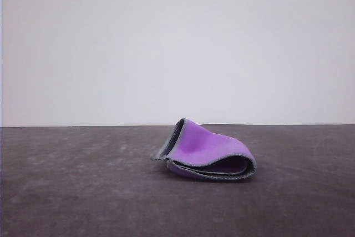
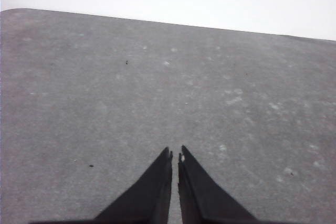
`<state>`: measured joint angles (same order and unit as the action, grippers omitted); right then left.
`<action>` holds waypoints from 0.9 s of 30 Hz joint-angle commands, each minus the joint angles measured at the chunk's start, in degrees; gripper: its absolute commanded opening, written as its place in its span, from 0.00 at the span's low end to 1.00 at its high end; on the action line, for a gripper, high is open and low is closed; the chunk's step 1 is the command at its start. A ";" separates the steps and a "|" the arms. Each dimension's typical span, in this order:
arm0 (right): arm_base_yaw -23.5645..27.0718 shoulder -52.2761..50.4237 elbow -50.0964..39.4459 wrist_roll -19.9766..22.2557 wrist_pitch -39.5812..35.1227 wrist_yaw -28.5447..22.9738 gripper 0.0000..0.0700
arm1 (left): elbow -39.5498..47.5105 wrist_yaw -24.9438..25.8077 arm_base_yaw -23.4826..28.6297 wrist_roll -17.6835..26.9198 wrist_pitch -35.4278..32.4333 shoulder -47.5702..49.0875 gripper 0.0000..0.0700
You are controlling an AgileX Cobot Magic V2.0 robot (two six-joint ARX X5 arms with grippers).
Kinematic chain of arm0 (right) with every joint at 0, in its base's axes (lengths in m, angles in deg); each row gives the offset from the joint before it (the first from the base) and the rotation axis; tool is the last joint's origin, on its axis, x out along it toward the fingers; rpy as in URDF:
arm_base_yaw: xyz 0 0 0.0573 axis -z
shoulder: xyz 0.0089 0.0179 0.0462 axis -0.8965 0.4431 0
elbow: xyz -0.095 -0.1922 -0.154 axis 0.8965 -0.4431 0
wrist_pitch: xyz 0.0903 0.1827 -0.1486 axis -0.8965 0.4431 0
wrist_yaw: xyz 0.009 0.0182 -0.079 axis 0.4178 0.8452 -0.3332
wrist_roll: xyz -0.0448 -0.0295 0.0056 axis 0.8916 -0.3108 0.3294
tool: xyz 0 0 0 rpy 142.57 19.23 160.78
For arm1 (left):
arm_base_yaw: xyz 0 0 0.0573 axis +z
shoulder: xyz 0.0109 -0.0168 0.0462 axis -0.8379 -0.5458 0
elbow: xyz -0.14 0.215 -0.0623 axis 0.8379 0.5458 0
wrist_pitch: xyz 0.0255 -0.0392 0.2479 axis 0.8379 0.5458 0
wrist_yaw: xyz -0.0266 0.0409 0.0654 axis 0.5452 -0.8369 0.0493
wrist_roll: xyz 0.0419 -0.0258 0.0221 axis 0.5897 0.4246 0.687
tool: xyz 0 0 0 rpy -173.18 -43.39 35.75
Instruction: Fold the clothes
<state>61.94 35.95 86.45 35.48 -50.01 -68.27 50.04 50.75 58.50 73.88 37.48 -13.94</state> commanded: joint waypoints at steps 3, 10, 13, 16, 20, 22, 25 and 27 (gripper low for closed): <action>0.07 -0.04 -0.22 -0.80 -0.70 -0.22 0.01 | 1.07 -0.20 0.00 -0.02 0.48 0.11 0.01; 0.07 -0.04 -0.22 -0.80 -0.70 -0.22 0.01 | 1.07 -0.20 0.00 -0.02 0.48 0.11 0.01; 0.07 -0.04 -0.22 -0.80 -0.70 -0.22 0.01 | 1.07 -0.20 0.00 -0.02 0.48 0.11 0.01; 0.07 -0.04 -0.22 -0.79 -0.70 -0.22 0.01 | 1.07 -0.20 0.00 -0.02 0.48 0.11 0.01; 0.07 -0.04 -0.22 -0.80 -0.70 -0.22 0.01 | 1.07 -0.20 0.00 -0.02 0.48 0.11 0.01; 0.07 -0.04 -0.22 -0.80 -0.70 -0.22 0.01 | 1.07 -0.20 0.00 -0.02 0.48 0.11 0.01; 0.07 -0.04 -0.22 -0.78 -0.70 -0.22 0.01 | 1.07 -0.20 0.00 -0.02 0.48 0.11 0.01; 0.07 -0.04 -0.22 -0.79 -0.70 -0.22 0.01 | 1.07 -0.20 0.00 -0.02 0.48 0.11 0.01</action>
<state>61.94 35.95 86.45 35.46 -50.01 -68.29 50.04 50.75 58.50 73.88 37.48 -13.94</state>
